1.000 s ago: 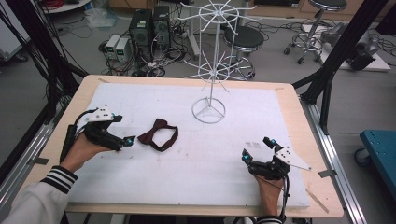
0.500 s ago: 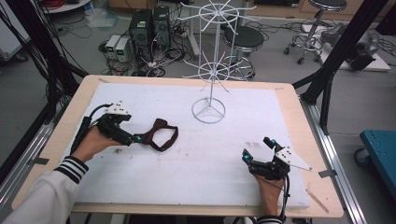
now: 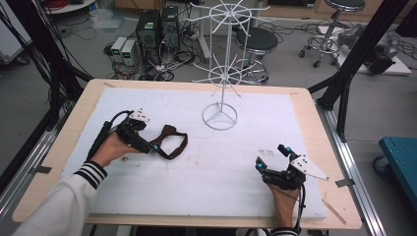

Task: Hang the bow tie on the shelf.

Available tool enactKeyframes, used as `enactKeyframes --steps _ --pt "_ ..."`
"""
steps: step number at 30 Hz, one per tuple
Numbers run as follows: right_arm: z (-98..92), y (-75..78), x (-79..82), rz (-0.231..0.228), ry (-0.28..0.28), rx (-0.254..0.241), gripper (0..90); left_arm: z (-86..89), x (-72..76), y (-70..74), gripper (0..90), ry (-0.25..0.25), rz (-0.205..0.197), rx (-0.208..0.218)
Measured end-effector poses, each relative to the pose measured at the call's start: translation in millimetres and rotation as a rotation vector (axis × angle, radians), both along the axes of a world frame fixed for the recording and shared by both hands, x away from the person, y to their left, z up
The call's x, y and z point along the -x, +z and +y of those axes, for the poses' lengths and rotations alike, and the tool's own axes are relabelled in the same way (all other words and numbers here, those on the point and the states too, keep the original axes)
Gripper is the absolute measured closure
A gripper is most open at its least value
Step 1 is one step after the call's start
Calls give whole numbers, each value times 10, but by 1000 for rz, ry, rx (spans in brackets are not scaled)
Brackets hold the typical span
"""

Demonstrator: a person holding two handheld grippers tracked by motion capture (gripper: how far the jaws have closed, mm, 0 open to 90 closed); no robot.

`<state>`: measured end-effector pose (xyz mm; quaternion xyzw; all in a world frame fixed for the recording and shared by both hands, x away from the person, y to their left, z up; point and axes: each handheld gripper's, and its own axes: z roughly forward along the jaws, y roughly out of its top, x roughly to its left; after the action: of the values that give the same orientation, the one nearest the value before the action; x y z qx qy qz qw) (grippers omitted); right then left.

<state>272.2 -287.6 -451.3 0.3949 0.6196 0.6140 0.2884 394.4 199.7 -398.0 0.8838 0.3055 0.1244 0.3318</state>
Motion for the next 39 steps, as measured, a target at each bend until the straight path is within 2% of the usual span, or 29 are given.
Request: enactKeyframes --steps 3,5,8,15,22,25,26,28,29,30,33,36,39 --pt "0 0 0 -1 0 -1 11 -47 -16 -44 18 2 3 -31" --pt "0 0 1 -1 0 -1 11 -66 -29 -70 21 7 17 -37" --pt "0 0 1 -2 -1 0 10 -85 -43 -94 98 6 29 -41" --pt "-1 0 2 -1 0 -1 11 -106 -67 -144 145 23 54 -79" --pt "-2 -1 0 -4 1 1 11 -133 -72 -176 226 36 92 -78" --pt "-1 -1 1 -3 1 0 11 -152 -66 -179 254 39 92 -84" --pt "0 0 1 -3 1 -1 11 -155 -65 -180 296 38 95 -84" --pt "-1 -1 0 -4 1 1 11 -165 -59 -185 314 42 105 -86" --pt "0 0 1 -3 1 -1 11 -169 -58 -187 375 44 113 -89" --pt "0 0 1 -3 1 -1 11 -171 -57 -190 375 45 120 -87" --pt "0 -1 0 -4 0 1 11 -176 -56 -200 472 52 120 -90" --pt "0 -1 1 -4 -1 -1 11 -175 -60 -202 506 55 130 -97" --pt "0 -1 1 -5 -1 1 11 -188 -53 -197 621 60 126 -99"
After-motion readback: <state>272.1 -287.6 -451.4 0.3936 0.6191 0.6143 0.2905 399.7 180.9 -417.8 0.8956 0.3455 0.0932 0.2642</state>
